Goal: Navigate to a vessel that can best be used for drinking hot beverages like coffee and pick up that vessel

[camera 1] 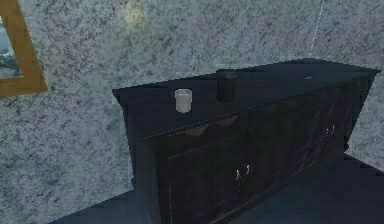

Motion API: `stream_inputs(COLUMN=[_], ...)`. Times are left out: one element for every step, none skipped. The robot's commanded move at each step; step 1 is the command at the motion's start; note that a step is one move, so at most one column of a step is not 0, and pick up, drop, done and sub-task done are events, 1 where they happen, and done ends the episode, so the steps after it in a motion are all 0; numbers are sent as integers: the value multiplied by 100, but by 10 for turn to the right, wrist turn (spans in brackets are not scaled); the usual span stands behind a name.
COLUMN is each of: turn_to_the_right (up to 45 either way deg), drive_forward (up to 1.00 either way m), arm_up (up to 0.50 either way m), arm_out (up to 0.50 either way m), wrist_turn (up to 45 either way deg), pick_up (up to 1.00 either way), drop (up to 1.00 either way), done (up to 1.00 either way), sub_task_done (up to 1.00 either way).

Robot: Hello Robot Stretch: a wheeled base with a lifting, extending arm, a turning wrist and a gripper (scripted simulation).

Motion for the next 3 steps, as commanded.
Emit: stream_inputs(turn_to_the_right=[180, 0, 390], drive_forward=[0, 80, 0], arm_up=[0, 0, 0], arm_out=[0, 0, 0], wrist_turn=[0, 0, 0], pick_up=[0, 0, 0], drop=[0, 0, 0], done=[0, 0, 0], sub_task_done=[0, 0, 0])
